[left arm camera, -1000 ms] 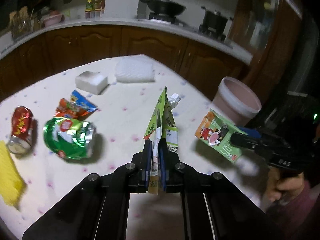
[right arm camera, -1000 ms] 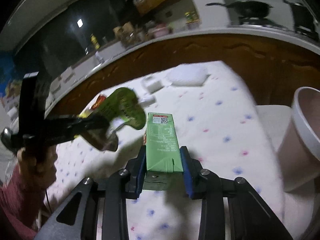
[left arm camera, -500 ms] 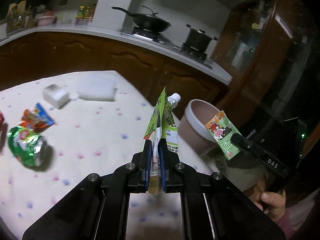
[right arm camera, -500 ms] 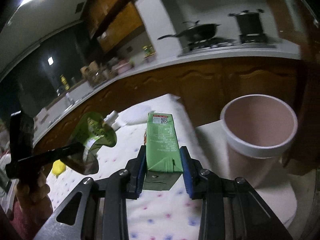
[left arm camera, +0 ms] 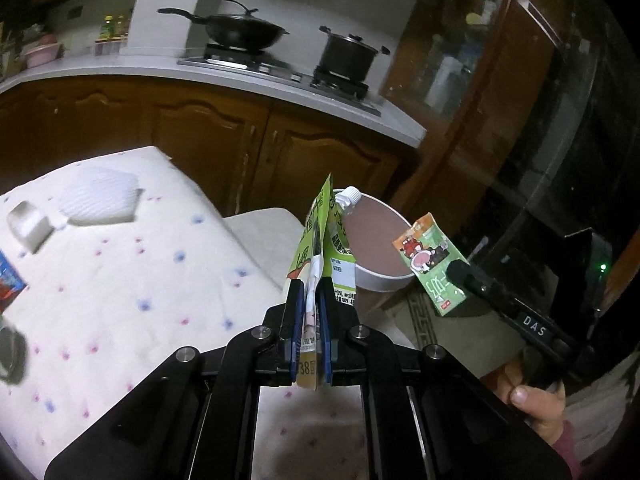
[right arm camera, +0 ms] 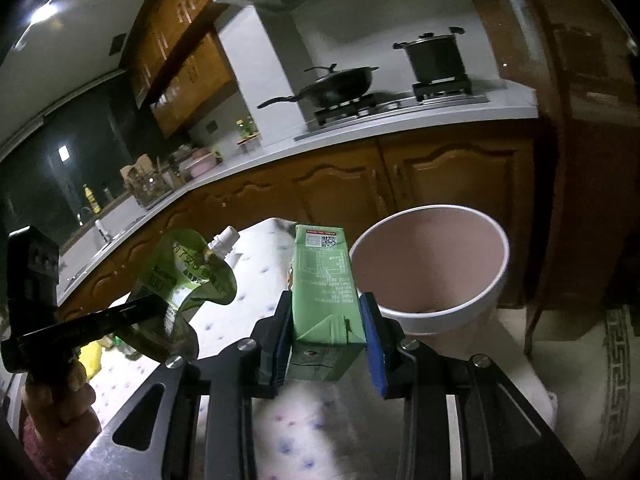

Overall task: Collect trash
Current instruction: 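Carry the pouch and carton over the bin with both tools, then open both tools over the bin to drop the pouch and carton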

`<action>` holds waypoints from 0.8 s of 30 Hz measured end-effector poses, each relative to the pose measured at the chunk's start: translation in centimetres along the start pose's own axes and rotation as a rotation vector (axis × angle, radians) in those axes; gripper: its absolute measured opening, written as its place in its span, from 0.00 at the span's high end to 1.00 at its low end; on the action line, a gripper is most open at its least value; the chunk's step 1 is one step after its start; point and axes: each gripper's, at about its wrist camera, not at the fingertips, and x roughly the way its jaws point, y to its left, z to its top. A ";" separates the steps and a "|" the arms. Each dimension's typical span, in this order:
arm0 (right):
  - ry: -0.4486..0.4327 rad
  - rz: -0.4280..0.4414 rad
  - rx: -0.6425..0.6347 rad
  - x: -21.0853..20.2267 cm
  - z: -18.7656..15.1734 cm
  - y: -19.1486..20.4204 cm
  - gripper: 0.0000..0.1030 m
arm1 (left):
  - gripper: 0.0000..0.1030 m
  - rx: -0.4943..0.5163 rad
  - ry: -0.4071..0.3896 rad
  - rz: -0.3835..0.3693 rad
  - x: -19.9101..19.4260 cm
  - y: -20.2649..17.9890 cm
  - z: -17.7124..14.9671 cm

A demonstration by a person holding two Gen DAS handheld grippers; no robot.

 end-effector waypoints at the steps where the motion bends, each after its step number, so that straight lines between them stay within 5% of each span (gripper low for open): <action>1: -0.003 -0.006 0.005 0.0 0.1 -0.4 0.68 | 0.94 0.000 0.005 -0.005 0.5 -0.2 0.2; 16: -0.040 -0.119 0.060 2.6 3.9 -6.8 0.68 | 0.94 -0.005 0.048 -0.077 10.5 -4.3 6.1; 24: -0.007 -0.144 0.075 5.3 4.4 -8.4 0.68 | 0.93 -0.033 0.100 -0.073 15.8 -4.7 6.3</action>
